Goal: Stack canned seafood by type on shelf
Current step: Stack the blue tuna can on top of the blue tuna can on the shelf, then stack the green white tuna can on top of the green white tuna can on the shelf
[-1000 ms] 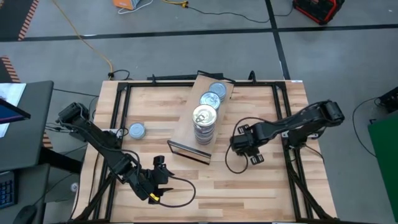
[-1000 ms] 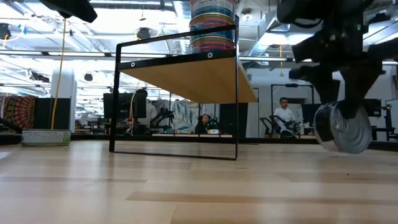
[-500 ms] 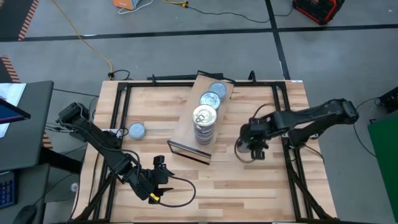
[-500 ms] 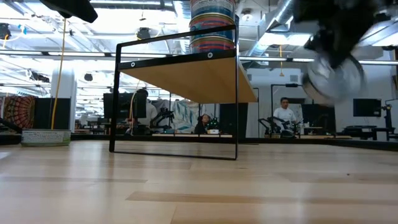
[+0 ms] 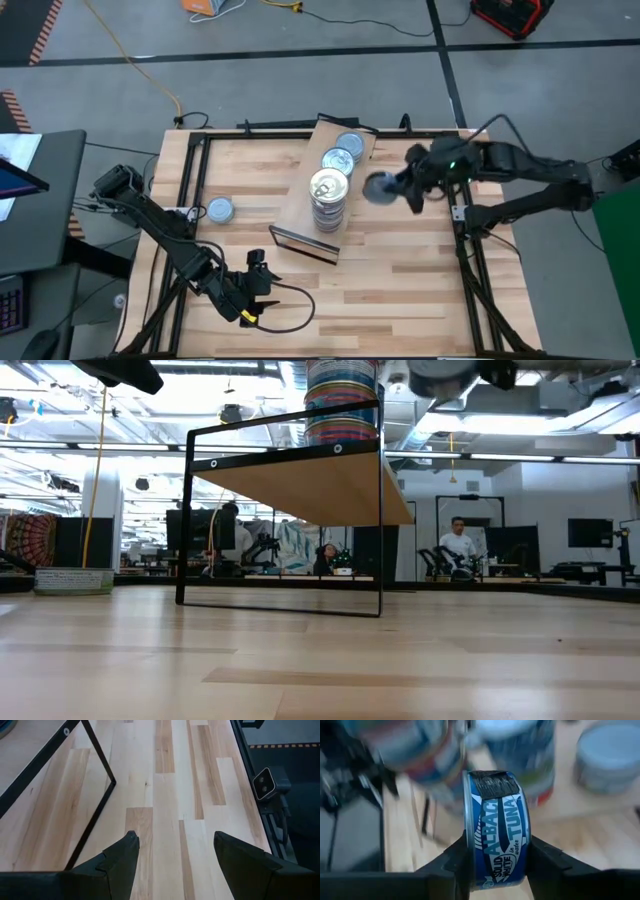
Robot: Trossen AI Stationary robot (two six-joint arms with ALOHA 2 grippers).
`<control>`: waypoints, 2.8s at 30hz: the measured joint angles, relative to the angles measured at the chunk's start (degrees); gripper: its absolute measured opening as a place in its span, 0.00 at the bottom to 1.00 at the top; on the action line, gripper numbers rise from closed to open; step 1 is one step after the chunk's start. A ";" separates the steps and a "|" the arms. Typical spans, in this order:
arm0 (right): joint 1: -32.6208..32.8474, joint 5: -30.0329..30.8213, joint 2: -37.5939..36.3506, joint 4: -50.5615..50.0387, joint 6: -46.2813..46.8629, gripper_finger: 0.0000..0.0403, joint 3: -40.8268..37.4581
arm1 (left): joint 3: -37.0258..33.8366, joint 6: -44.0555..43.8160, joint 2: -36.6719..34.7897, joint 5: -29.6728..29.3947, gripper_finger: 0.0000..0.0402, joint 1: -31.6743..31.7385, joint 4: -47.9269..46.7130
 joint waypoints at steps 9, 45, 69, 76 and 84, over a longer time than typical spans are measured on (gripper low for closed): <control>-8.04 -7.98 4.21 12.23 4.89 0.43 6.53 | 0.00 0.04 0.00 0.10 0.62 0.00 -0.28; -17.33 -20.39 20.77 8.53 8.09 0.65 15.17 | 0.00 -1.31 0.00 3.30 0.62 -0.68 -0.70; -18.22 -17.04 12.28 -0.48 6.69 0.69 16.90 | 0.00 -1.44 0.00 2.96 0.62 -0.68 -6.04; -3.82 -4.30 7.93 -7.39 1.06 0.69 7.35 | 0.00 -7.60 0.00 2.95 0.62 -2.02 -17.21; 17.93 12.33 7.68 10.91 -0.01 0.69 -10.15 | 0.00 -16.52 0.00 5.75 0.62 -2.40 -27.04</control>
